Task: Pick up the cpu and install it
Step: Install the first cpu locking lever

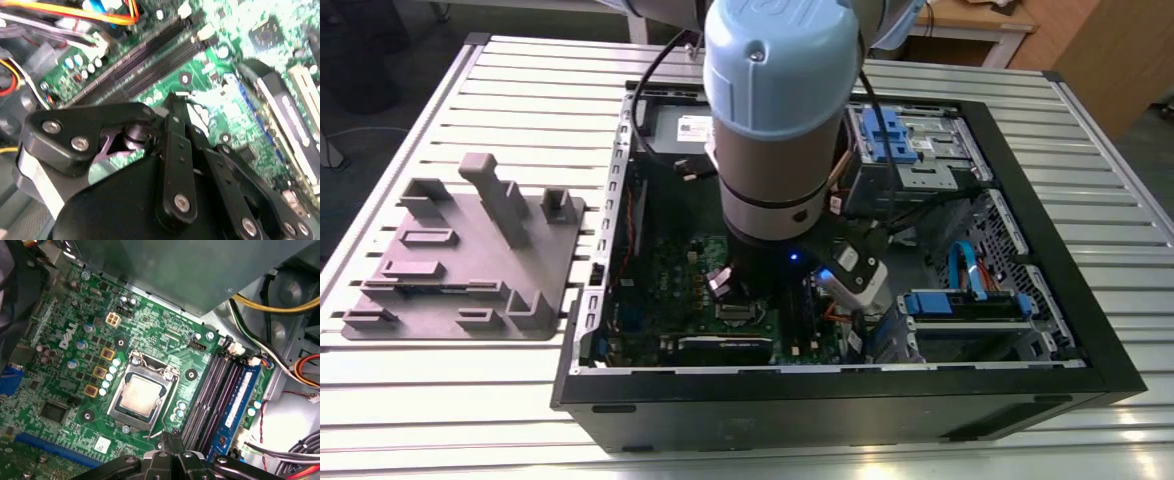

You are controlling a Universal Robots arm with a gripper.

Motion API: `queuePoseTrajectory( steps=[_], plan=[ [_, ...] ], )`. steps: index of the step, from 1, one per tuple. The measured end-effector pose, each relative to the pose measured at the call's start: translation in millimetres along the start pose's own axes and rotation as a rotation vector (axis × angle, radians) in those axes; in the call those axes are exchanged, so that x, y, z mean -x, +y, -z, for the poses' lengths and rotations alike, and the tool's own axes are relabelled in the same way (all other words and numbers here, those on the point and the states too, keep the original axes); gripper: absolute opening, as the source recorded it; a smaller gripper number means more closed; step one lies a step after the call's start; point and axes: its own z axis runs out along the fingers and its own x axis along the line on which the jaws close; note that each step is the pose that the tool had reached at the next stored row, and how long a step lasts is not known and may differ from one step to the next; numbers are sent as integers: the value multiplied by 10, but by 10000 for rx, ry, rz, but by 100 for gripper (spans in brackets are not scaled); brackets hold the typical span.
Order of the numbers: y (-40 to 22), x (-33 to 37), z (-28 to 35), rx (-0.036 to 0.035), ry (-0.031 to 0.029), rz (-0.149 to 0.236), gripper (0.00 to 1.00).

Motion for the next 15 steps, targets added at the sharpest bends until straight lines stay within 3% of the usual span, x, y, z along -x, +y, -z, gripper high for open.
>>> queuePoseTrajectory(
  steps=[2,3,6,7,10,11,15],
  plan=[
    [34,-35,3,-2,0,-13,10],
    [107,-102,10,-7,-2,-45,10],
    [107,-102,10,-7,-2,-44,10],
    [108,-100,7,26,71,-49,10],
    [96,-77,2,231,566,-84,10],
    [96,-76,2,261,641,-89,10],
    [98,-75,2,264,642,-91,10]
  ],
)
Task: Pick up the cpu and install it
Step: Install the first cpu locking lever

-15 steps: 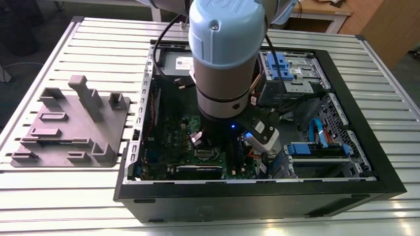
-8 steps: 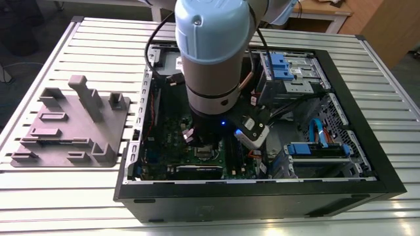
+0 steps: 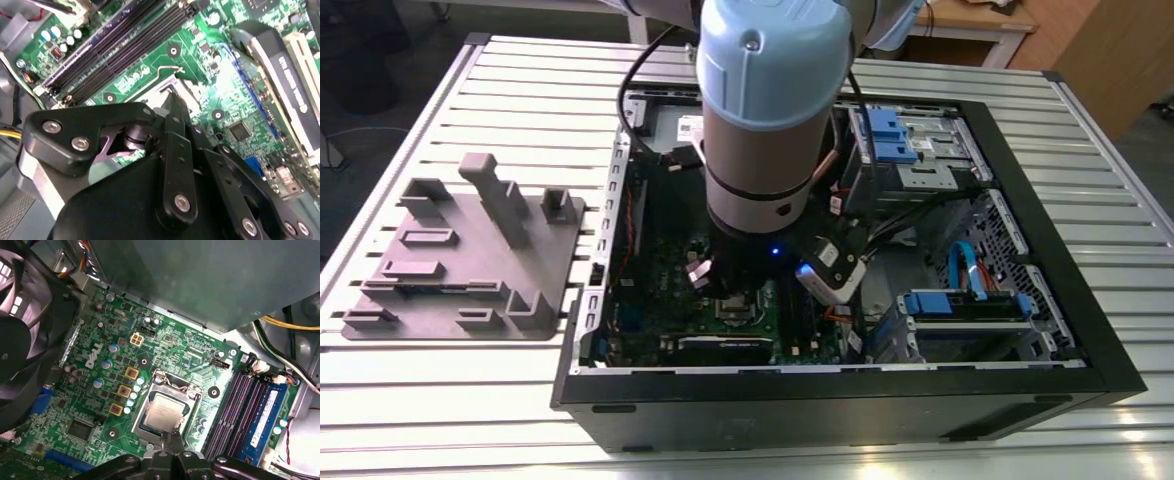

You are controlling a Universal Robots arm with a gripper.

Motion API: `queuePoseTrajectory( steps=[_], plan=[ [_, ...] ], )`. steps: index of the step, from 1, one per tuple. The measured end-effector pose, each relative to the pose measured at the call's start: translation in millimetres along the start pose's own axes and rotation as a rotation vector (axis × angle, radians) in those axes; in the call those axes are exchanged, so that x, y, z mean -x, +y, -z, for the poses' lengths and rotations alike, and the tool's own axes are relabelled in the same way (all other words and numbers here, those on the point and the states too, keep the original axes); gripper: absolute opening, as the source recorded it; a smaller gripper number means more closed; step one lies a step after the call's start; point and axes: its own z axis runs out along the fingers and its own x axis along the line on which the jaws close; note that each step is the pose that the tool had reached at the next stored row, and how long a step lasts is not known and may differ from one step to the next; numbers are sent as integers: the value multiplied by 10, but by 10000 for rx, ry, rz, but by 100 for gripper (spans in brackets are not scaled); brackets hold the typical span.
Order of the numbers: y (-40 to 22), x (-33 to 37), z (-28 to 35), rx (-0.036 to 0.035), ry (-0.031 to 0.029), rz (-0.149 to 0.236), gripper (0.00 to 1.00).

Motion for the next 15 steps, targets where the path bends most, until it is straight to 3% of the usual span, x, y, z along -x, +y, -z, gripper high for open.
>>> queuePoseTrajectory(
  steps=[5,15],
  plan=[
    [39,3,-3,0,-1,0,10],
    [43,3,29,-3,-1,1,10]
  ],
)
